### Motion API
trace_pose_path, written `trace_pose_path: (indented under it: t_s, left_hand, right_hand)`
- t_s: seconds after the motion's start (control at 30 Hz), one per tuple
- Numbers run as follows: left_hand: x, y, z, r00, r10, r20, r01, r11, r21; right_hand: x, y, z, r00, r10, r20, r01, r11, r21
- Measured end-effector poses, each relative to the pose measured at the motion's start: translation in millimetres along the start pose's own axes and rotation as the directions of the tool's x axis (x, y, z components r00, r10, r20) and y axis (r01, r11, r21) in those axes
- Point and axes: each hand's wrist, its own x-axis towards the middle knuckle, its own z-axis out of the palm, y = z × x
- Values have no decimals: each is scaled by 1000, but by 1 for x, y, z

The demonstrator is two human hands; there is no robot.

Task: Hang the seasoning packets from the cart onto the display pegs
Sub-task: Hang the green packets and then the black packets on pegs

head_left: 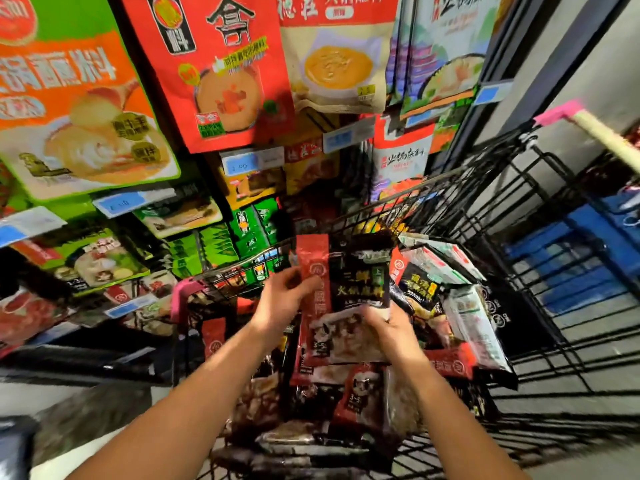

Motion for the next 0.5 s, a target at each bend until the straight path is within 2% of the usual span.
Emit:
trace_pose_path:
  t_s: [0.07,0.17,0.23,0.37,0.5]
  left_hand:
    - [9,-4,14,997,-65,42,64,998,17]
    - [14,-42,17,990,-132,-59,144,938,315]
    - [15,-78,17,975,-198,-98,221,880,421]
    - [15,-122,19,964,-253,-86,261,822,506]
    - [11,-110,17,987,-144,-74,162,884,439]
  right_hand:
    - [4,-1,-23,995,5,-103,-8,999,-35]
    - [6,18,-62,949,36,-315,-49,998,-31]
    - [3,30,-79,914,55,-402,-51,998,21]
    - [-11,49,-89,888,151,-435,-103,986,133]
    - [-21,51,-91,883,185,-432,-113,976,187]
